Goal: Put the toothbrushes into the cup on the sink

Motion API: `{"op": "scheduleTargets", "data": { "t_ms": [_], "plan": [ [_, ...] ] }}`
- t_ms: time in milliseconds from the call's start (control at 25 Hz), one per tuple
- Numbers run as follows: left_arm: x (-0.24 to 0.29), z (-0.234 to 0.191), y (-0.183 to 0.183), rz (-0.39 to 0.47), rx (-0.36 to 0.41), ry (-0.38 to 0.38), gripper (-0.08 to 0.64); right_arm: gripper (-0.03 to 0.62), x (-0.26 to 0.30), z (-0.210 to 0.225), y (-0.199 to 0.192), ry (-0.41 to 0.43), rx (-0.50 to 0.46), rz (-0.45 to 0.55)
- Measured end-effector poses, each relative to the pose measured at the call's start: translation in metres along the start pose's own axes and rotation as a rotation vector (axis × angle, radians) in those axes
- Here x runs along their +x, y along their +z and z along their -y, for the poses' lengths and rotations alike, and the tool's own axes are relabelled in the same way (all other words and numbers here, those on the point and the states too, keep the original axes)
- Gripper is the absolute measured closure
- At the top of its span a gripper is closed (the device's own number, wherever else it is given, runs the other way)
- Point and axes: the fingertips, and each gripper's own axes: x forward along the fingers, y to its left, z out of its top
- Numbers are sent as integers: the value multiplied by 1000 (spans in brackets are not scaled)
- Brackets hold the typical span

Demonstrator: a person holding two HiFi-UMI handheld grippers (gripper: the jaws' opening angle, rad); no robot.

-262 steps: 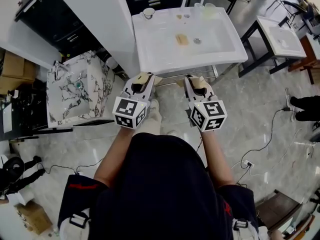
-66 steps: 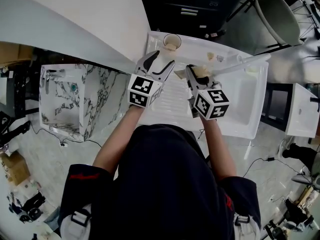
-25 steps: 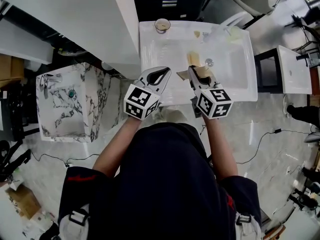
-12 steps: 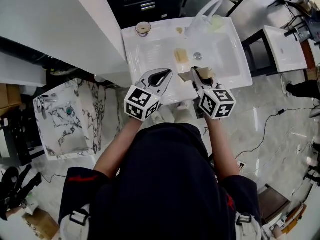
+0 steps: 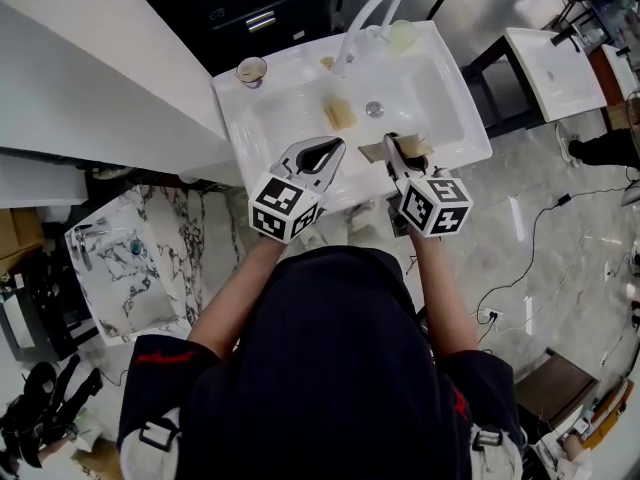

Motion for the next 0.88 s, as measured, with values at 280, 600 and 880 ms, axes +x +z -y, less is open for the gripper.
{"op": "scheduleTargets", "data": {
  "t_ms": [280,600,880],
  "plan": [
    [41,0,10,-26,-4,-16,538,540,7,37,14,-8,28,2],
    [92,-7,18,-54,-10,-22,538,540,25,76,29,-1,42,-24],
    [135,-16,24,-77,-21,-20,538,540,39,119,39,-19,63,-46]
  ]
}}
